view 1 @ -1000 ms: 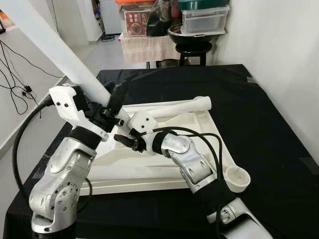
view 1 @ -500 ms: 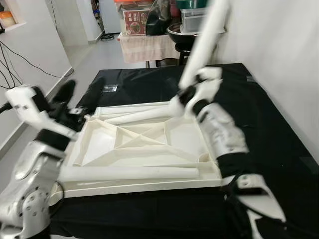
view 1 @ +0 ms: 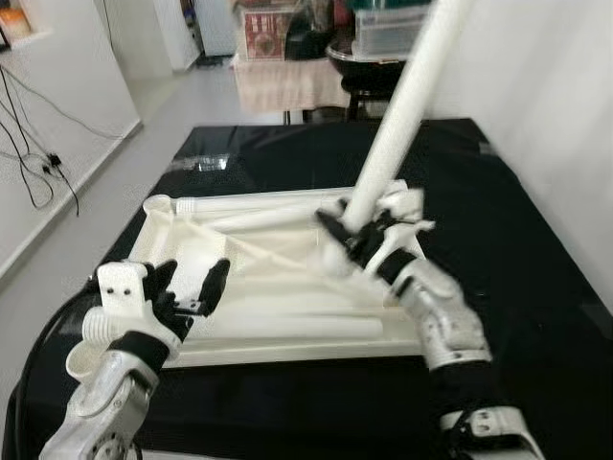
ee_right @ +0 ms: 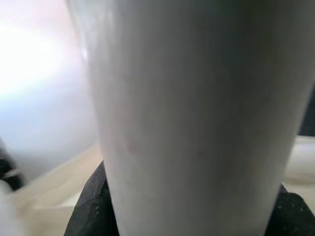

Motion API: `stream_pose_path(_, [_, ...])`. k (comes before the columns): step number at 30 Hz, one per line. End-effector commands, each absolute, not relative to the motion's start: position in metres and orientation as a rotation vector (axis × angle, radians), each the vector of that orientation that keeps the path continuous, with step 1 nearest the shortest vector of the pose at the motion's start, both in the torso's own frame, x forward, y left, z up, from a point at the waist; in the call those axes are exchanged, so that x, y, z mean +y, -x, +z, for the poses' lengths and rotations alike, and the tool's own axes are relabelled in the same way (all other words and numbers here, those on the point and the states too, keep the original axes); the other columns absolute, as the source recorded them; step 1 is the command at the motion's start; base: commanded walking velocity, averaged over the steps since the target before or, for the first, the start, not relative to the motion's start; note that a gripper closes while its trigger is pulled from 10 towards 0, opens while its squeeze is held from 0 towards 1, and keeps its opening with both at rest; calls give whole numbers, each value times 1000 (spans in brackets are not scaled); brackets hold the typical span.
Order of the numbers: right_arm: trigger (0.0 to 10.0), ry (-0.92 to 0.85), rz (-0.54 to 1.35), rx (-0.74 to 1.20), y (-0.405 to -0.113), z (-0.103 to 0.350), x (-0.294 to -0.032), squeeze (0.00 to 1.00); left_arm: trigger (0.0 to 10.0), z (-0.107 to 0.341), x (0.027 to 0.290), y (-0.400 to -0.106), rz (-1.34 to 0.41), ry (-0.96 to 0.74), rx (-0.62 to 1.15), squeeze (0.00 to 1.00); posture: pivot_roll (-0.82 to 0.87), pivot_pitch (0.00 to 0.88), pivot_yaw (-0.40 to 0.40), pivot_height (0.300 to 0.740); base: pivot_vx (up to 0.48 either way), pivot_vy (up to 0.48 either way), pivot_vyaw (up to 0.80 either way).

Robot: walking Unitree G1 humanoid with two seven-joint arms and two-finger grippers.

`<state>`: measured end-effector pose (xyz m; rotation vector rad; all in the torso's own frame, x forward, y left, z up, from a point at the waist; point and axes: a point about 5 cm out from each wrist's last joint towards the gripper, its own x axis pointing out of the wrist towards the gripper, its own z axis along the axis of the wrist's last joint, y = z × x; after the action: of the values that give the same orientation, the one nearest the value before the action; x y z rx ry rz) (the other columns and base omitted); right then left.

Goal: Building children table

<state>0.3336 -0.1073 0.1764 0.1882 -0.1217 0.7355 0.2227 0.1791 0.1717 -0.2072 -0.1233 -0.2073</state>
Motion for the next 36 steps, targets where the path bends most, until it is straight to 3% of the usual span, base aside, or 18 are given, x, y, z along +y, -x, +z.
stream_pose_path(1, [10000, -304, 899, -173, -313, 181, -99, 0, 10000, 156, 176, -215, -178, 161, -74, 0, -72, 41, 51, 740, 0, 0, 0])
stream_pose_path(7, [10000, -361, 907, -155, -314, 176, -95, 0, 10000, 158, 175, -219, -172, 134, -88, 0, -74, 42, 55, 740, 0, 0, 0])
stream_pose_path(10, [10000, -350, 892, -165, -318, 180, -95, 0, 10000, 181, 181, -224, -231, 12, -151, 0, -76, 36, 55, 740, 0, 0, 0])
stream_pose_path(12, [10000, -328, 878, -185, -321, 186, -96, 0, 10000, 229, 206, -232, -271, -181, -261, 0, -70, 30, 56, 740, 0, 0, 0])
stream_pose_path(14, [10000, -328, 878, -185, -321, 186, -96, 0, 10000, 229, 206, -232, -271, -181, -261, 0, -70, 30, 56, 740, 0, 0, 0])
stream_pose_path(15, [10000, -315, 871, -195, -322, 189, -97, 0, 10000, 255, 226, -234, -274, -308, -305, 0, -67, 23, 67, 740, 0, 0, 0])
stream_pose_path(16, [10000, -315, 871, -195, -322, 189, -97, 0, 10000, 255, 226, -234, -274, -308, -305, 0, -67, 23, 67, 740, 0, 0, 0])
stream_pose_path(18, [10000, -296, 848, -212, -325, 192, -99, 0, 10000, 288, 266, -234, -240, -605, -298, 0, -61, 13, 75, 740, 0, 0, 0])
stream_pose_path(19, [10000, -296, 848, -212, -325, 192, -99, 0, 10000, 288, 266, -234, -240, -605, -298, 0, -61, 13, 75, 740, 0, 0, 0])
stream_pose_path(21, [10000, -288, 842, -216, -325, 193, -100, 0, 10000, 293, 283, -235, -228, -767, -246, 0, -62, 7, 83, 740, 0, 0, 0])
stream_pose_path(30, [10000, -242, 859, -204, -322, 191, -97, 0, 10000, 271, 265, -242, -302, -819, -217, 0, -80, 0, 76, 740, 0, 0, 0])
stream_pose_path(36, [10000, -218, 864, -201, -324, 191, -95, 0, 10000, 276, 271, -243, -303, -896, -215, 0, -75, 0, 71, 740, 0, 0, 0])
